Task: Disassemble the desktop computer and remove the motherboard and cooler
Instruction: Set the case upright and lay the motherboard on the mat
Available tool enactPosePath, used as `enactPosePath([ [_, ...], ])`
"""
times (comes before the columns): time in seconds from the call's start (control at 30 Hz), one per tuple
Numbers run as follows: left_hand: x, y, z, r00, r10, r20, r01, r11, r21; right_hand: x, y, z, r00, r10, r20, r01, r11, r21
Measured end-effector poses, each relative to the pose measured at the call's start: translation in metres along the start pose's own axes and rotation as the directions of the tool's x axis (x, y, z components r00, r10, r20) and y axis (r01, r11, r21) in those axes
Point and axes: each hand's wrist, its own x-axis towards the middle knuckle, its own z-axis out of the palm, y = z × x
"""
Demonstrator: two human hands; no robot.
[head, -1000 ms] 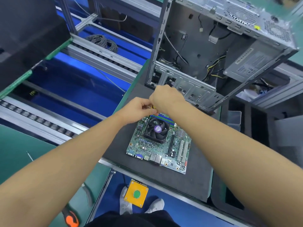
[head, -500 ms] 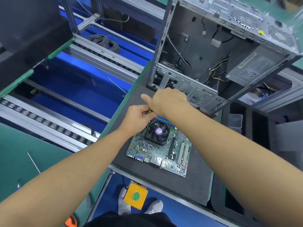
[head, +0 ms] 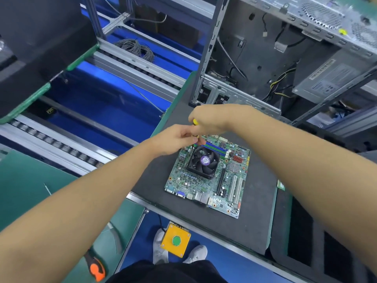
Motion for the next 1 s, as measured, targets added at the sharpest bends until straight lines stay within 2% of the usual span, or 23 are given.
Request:
enactPosePath([
  [0.1,0.008,0.006,0.011,0.993,0.027,-0.116,-0.013,0.992,0.123,-0.012,0.011,-0.008,0.999,0.035,0.023,-0.034,0.999,-0.038],
  [0.2,0.012,0.007,0.023,0.967,0.065,-0.246,-0.036,0.992,0.121,-0.018,0.007,-0.004,0.987,0.158,-0.041,-0.161,0.981,-0.106],
  [0.33,0.011,-0.005,0.031,0.923,0.104,-0.372,-0.03,0.979,0.199,-0.014,-0.008,0.008,0.925,0.355,-0.135,-0.362,0.932,-0.032],
  [0.43,0.013,-0.011,0.036,0.909,0.093,-0.406,-0.004,0.976,0.216,-0.012,-0.014,0.015,0.923,0.352,-0.154,-0.364,0.929,-0.06],
  [0.53,0.014,-0.01,0.031,0.92,0.081,-0.383,-0.007,0.982,0.191,-0.01,-0.012,0.016,0.927,0.31,-0.209,-0.317,0.948,-0.001],
  [0.6,0.016,-0.006,0.021,0.962,0.044,-0.271,0.002,0.986,0.167,-0.013,-0.012,0.011,0.944,0.268,-0.194,-0.27,0.963,0.014],
  [0.7,0.015,-0.001,0.006,0.996,0.009,-0.084,-0.006,0.999,0.037,-0.012,-0.01,0.003,0.984,0.12,-0.133,-0.137,0.983,-0.124],
  [0.73,0.013,0.0,0.004,0.998,0.005,-0.061,-0.005,1.0,0.006,-0.011,-0.01,0.002,0.988,0.093,-0.127,-0.103,0.991,-0.079],
  [0.8,0.009,-0.005,0.005,0.992,0.0,-0.125,-0.004,1.0,-0.031,-0.008,-0.01,-0.001,0.995,-0.001,-0.097,-0.005,0.998,-0.059],
  [0.87,0.005,-0.011,0.014,0.959,-0.012,-0.283,-0.006,0.998,-0.062,-0.005,-0.009,-0.001,0.992,-0.097,-0.081,0.093,0.995,-0.043],
  [0.93,0.002,-0.013,0.027,0.898,-0.027,-0.44,0.001,0.998,-0.059,-0.006,-0.008,-0.005,0.987,-0.157,-0.027,0.154,0.985,-0.073],
  [1.0,0.003,-0.011,0.043,0.82,-0.004,-0.573,0.034,0.998,0.043,-0.008,-0.002,-0.008,0.983,-0.185,0.016,0.186,0.977,-0.107],
])
